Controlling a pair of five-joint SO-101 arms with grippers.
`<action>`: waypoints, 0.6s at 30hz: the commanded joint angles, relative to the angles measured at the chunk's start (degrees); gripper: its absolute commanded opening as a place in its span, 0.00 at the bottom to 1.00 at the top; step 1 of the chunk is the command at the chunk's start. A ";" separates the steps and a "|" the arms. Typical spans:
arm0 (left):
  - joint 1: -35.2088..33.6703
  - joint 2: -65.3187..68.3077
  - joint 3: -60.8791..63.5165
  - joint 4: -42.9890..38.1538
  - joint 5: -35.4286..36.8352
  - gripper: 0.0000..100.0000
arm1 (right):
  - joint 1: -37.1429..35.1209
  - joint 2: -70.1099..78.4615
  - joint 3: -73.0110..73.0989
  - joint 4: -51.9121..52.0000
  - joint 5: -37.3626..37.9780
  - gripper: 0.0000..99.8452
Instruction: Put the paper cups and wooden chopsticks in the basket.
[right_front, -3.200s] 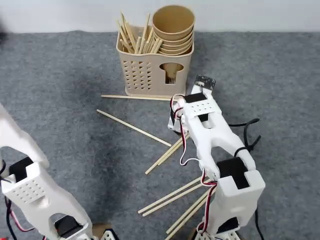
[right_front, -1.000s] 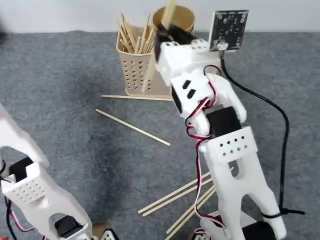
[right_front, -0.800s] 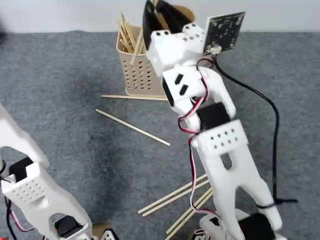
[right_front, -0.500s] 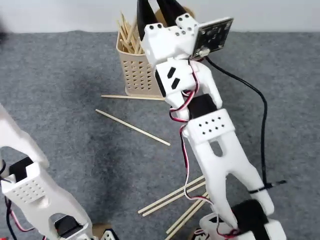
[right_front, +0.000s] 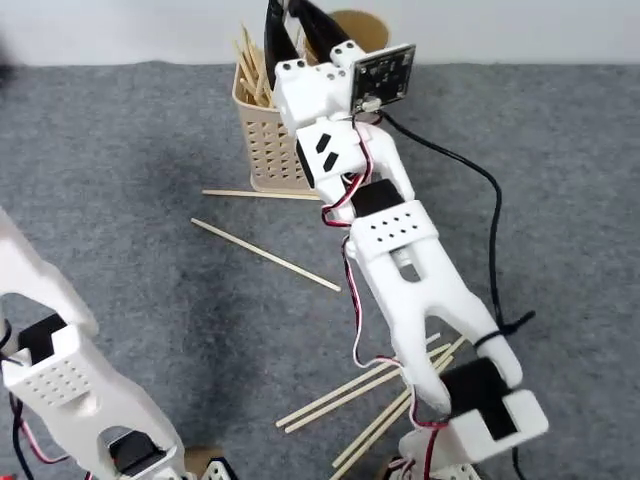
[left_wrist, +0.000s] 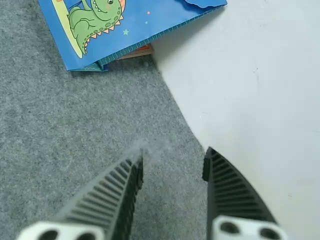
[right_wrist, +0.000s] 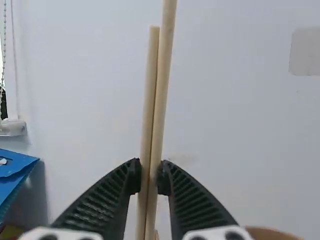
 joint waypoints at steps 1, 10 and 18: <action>-0.18 -1.14 -0.04 1.23 0.53 0.18 | -0.31 1.19 -1.67 -1.98 0.53 0.01; -0.26 -1.32 -0.04 1.23 0.53 0.18 | -0.40 4.79 -1.41 -1.63 0.62 0.01; -0.26 -1.05 -0.04 1.23 0.53 0.18 | -0.92 0.57 -3.34 11.21 0.26 0.03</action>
